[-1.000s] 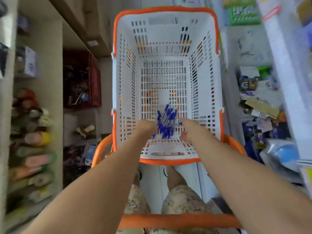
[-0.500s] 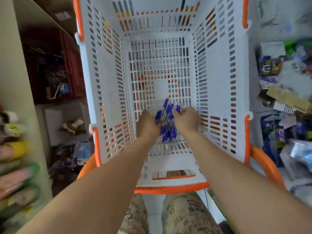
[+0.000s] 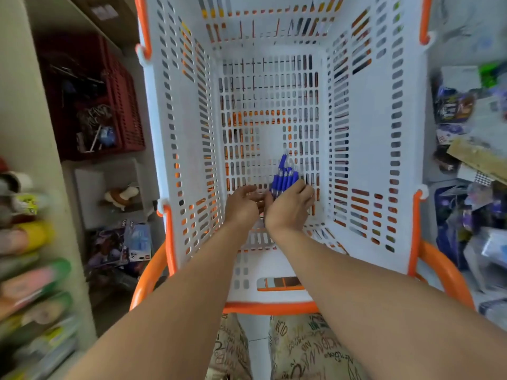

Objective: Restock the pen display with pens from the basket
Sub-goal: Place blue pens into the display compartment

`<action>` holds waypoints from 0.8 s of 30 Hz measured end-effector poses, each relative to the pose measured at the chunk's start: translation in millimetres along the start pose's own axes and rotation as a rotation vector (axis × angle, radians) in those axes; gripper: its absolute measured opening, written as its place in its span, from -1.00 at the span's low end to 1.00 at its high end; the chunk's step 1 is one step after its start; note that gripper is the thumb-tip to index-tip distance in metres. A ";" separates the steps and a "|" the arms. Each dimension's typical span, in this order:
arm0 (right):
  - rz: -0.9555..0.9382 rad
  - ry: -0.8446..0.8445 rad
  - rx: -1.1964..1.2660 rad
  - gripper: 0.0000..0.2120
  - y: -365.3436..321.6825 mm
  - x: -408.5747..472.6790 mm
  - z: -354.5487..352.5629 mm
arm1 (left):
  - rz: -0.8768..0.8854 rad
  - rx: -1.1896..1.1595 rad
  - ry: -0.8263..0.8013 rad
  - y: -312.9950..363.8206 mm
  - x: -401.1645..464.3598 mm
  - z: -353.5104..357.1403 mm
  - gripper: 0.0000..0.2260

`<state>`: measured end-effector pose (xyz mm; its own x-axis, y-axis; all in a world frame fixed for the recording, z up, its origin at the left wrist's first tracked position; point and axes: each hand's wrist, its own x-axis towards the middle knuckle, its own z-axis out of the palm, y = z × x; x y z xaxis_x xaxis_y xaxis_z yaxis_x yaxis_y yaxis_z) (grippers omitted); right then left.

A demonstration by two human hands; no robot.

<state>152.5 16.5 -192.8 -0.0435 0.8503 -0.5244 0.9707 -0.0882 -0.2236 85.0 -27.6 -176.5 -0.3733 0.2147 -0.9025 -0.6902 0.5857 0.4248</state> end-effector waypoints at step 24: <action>0.090 -0.585 0.609 -0.84 -17.8 -7.2 -42.1 | 0.106 0.055 0.230 39.6 0.3 -17.7 -0.78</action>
<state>145.5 33.8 -150.5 -0.2505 0.4363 -0.8642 0.6871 -0.5488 -0.4762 46.7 -18.1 -158.7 -0.5769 0.0976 -0.8110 -0.6073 0.6127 0.5057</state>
